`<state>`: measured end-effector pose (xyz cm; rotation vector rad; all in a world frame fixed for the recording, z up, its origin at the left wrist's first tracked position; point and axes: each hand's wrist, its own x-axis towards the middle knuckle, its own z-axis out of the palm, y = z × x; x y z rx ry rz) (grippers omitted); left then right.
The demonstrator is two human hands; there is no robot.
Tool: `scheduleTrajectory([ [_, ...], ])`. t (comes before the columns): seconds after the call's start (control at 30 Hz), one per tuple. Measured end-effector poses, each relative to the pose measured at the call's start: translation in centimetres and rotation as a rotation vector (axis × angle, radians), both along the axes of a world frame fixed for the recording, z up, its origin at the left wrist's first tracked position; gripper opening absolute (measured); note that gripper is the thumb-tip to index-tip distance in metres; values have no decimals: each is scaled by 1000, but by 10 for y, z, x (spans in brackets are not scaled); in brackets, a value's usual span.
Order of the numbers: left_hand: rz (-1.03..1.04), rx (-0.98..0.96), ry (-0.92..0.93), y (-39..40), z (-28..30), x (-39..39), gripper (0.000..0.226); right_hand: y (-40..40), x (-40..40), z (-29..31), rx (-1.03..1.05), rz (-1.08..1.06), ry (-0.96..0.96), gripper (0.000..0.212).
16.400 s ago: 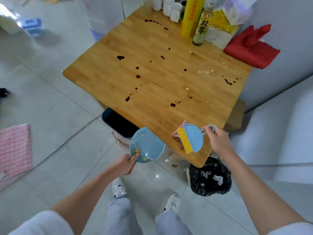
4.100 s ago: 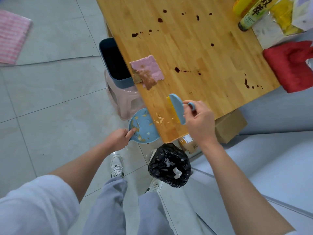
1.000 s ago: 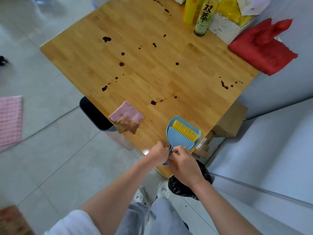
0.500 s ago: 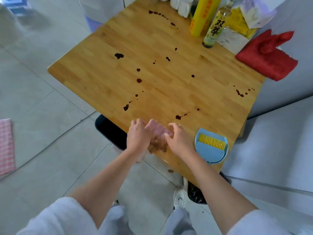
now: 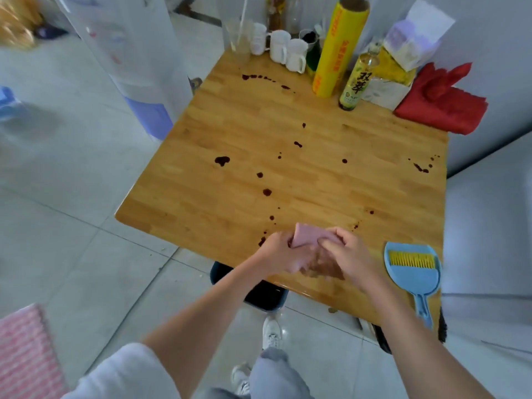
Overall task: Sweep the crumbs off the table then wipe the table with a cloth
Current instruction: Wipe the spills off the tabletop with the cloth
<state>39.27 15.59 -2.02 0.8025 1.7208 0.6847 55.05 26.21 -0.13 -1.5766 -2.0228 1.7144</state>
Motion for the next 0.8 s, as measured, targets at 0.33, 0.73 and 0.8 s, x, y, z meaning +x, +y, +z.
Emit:
scheduleTrajectory([
  [0.33, 255, 152, -17, -32, 46, -250, 25, -48, -240, 26, -343, -304, 417, 46],
  [0.73, -103, 124, 24, -42, 26, -463, 18, -130, -433, 25, -455, -684, 483, 17],
  [0.8, -165, 115, 7, -22, 26, -469, 13, -118, -435, 26, -434, -767, 508, 22],
])
